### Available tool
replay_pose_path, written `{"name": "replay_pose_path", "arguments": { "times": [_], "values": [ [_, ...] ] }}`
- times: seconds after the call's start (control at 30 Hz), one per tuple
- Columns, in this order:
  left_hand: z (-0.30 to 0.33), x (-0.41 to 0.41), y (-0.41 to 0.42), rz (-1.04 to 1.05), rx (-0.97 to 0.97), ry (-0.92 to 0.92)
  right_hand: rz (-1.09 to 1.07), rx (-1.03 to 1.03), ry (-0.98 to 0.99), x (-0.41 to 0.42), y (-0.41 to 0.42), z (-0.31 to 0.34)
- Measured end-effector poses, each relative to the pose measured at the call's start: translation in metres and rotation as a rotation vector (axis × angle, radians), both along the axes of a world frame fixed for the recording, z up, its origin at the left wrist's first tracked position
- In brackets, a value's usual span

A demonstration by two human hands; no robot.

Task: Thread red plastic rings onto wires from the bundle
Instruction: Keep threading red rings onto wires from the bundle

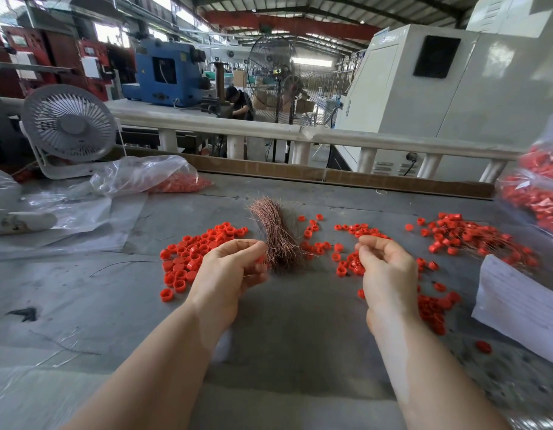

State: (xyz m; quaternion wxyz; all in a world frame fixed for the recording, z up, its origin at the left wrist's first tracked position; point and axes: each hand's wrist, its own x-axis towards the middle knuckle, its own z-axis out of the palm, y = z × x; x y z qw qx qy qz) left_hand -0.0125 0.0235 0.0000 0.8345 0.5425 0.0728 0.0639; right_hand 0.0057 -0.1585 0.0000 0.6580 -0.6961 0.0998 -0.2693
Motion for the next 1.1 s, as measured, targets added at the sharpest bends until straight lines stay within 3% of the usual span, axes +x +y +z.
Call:
{"name": "replay_pose_path", "arguments": {
  "times": [0.33,0.5,0.6,0.73,0.83,0.97,1.1],
  "values": [
    [0.002,-0.002,0.001,-0.006,-0.014,0.006,0.003,-0.001,0.006,-0.001,0.002,0.000],
    [0.004,-0.002,0.002,0.107,-0.067,-0.033,-0.001,-0.013,0.015,0.000,0.002,-0.001],
    [0.007,0.000,0.008,0.242,-0.234,-0.059,0.011,-0.003,0.009,0.001,0.002,-0.001],
    [0.012,0.003,0.023,0.399,-0.628,-0.027,0.029,-0.013,0.006,0.001,0.002,-0.002],
    [0.014,0.002,0.030,0.414,-0.824,-0.039,0.084,-0.038,0.004,0.000,0.003,-0.002],
    [0.013,0.003,0.025,0.356,-0.740,0.000,0.191,-0.226,0.005,-0.005,0.009,-0.001],
    [0.007,0.002,0.013,0.246,-0.377,-0.044,0.235,-0.558,0.001,-0.011,0.017,-0.001]
  ]
}}
